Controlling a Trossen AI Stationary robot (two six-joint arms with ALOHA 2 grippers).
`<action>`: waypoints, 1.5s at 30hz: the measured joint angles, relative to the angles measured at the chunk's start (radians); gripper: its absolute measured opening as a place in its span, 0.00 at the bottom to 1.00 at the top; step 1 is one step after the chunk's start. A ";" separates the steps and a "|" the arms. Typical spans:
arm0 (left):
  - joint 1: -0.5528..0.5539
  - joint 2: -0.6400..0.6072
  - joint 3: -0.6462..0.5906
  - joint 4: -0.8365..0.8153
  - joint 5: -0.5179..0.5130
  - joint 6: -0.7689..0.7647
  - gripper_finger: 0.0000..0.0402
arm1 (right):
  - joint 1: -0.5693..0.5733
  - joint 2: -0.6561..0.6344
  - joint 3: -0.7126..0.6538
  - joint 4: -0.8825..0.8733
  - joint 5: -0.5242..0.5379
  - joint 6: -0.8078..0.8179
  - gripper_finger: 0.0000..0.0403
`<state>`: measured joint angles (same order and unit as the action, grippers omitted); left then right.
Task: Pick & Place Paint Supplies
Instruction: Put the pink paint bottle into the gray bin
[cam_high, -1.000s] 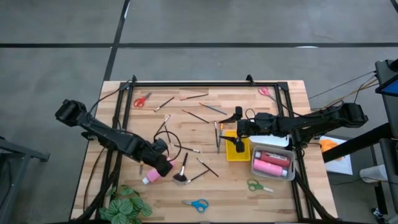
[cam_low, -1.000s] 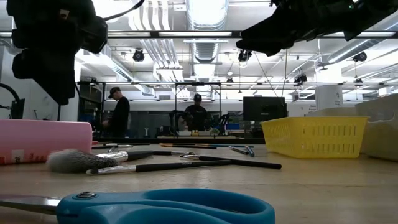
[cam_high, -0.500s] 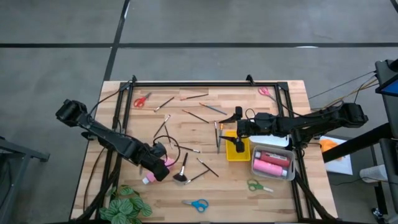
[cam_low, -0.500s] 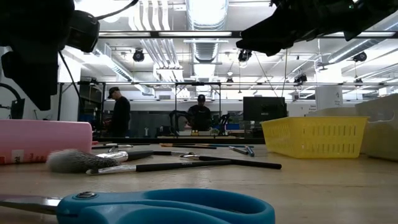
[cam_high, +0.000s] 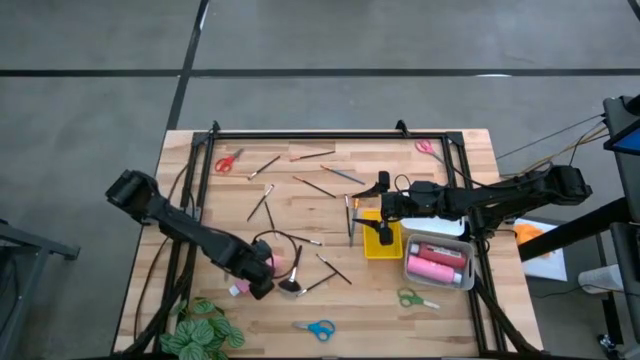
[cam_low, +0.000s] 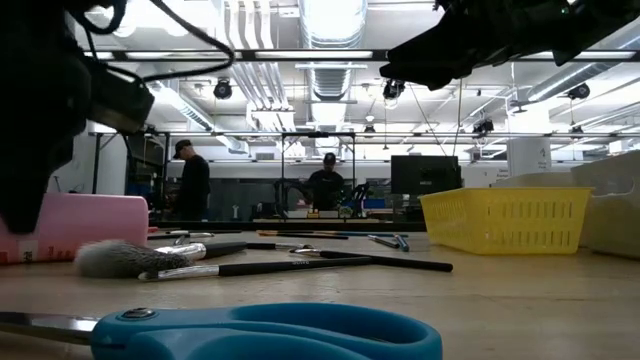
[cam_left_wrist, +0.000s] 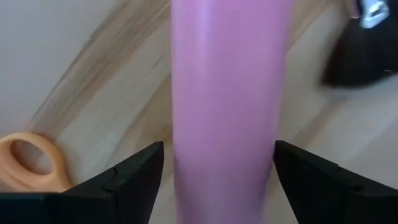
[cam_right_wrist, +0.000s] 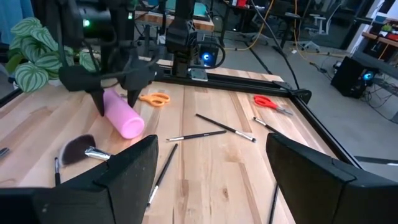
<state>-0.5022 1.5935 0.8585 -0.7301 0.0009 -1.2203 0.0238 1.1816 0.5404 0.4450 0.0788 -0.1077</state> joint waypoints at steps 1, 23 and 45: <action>0.000 0.011 0.000 0.002 0.002 0.000 0.76 | 0.000 0.000 0.000 0.000 0.000 0.000 0.74; 0.001 0.024 0.002 0.007 0.008 0.009 0.47 | 0.000 0.000 0.000 0.000 0.000 0.002 0.74; 0.048 0.006 0.204 0.000 -0.065 0.189 0.50 | 0.000 0.000 0.000 0.000 0.000 0.000 0.74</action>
<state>-0.4539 1.5994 1.0622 -0.7298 -0.0640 -1.0312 0.0235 1.1812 0.5404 0.4450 0.0784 -0.1074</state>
